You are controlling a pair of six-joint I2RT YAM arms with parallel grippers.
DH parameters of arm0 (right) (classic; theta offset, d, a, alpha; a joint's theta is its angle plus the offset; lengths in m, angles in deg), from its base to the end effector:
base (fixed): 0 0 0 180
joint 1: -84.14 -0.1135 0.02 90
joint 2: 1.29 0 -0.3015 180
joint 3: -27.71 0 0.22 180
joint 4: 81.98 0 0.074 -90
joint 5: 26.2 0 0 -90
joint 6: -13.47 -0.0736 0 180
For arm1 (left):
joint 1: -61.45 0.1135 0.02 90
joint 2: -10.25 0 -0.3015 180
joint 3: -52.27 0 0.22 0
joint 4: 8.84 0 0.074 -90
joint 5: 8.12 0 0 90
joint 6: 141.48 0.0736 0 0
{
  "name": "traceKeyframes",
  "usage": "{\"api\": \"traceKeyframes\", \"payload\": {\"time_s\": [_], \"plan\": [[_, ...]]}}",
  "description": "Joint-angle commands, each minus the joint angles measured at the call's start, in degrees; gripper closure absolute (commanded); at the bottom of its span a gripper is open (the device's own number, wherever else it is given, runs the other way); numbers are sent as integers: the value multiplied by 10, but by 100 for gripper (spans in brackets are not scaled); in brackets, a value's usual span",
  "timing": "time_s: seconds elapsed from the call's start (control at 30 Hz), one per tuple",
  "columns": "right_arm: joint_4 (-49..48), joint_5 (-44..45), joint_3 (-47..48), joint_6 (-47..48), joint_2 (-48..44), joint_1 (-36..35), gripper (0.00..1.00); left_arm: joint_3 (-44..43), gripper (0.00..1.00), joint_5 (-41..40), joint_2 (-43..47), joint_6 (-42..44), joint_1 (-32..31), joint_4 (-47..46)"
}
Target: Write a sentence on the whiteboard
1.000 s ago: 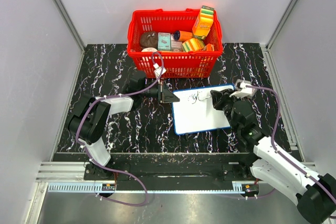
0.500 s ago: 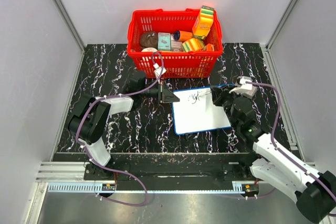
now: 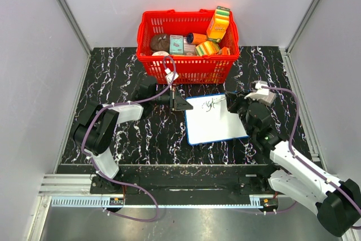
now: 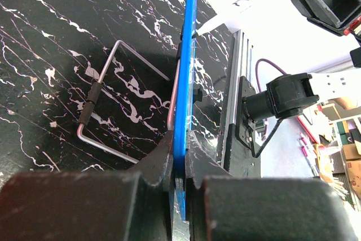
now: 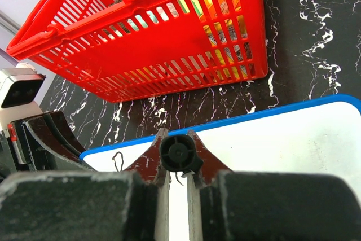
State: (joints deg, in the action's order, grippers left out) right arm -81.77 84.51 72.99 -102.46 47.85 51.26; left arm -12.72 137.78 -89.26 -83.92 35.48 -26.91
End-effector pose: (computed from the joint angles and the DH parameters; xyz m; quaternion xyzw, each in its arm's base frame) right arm 0.1693 0.0784 0.3166 0.0786 0.7260 0.2146 0.6487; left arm 0.2984 -0.2131 0.2535 0.2402 0.7223 -0.5857 0.2784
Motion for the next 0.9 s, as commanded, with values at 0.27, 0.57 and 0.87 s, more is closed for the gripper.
{"api": "traceKeyframes", "payload": {"time_s": [0.27, 0.57, 0.87], "plan": [[9, 52, 17, 23, -17, 10, 100, -15, 100, -12, -3, 58, -2, -11], [-5, 36, 14, 20, -35, 10, 100, -15, 100, -12, -3, 59, -2, -10], [-32, 28, 18, 18, -27, 10, 100, -15, 100, -12, -3, 59, -2, -9]]}}
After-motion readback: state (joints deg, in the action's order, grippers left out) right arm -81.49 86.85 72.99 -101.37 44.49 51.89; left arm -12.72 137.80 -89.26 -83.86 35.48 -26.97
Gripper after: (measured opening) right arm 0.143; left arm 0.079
